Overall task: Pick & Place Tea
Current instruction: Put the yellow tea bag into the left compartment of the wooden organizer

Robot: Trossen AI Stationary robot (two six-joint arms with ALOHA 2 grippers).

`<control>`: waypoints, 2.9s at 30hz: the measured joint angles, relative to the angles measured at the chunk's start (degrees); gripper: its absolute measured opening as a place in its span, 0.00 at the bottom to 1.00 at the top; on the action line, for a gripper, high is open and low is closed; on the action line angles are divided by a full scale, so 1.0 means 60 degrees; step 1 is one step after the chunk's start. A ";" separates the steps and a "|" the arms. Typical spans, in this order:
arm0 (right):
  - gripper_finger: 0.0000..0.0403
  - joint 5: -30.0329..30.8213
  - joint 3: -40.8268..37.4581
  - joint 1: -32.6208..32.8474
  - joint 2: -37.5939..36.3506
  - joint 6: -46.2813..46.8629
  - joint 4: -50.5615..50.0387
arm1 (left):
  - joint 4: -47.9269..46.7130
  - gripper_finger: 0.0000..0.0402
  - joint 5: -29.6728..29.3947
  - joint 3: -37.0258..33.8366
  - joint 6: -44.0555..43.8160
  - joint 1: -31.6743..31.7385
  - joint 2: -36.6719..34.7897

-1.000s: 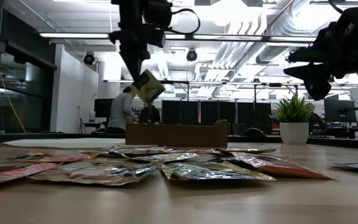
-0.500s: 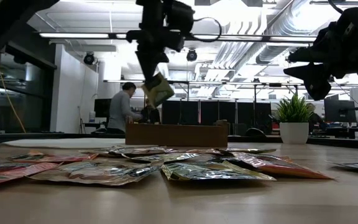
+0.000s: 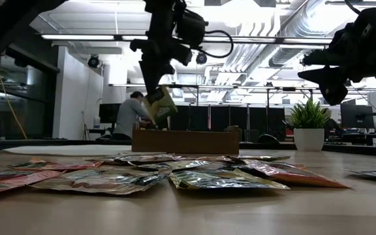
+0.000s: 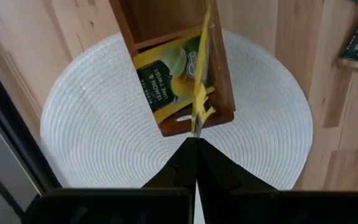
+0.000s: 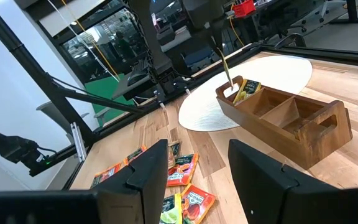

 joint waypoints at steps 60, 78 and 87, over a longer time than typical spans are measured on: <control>0.41 -0.0004 0.0000 -0.0002 0.0000 -0.0004 0.0000 | 0.1050 0.26 -0.0623 -0.0572 -0.0429 -0.0067 -0.0022; 0.41 -0.0003 -0.0004 -0.0001 0.0000 0.0000 0.0000 | 0.3862 0.26 0.0853 -0.0735 -0.2282 -0.2870 -0.0022; 0.41 -0.0001 0.0000 -0.0001 0.0001 -0.0002 0.0000 | 0.4956 0.26 0.1326 -0.2044 -0.4716 -0.3579 -0.0025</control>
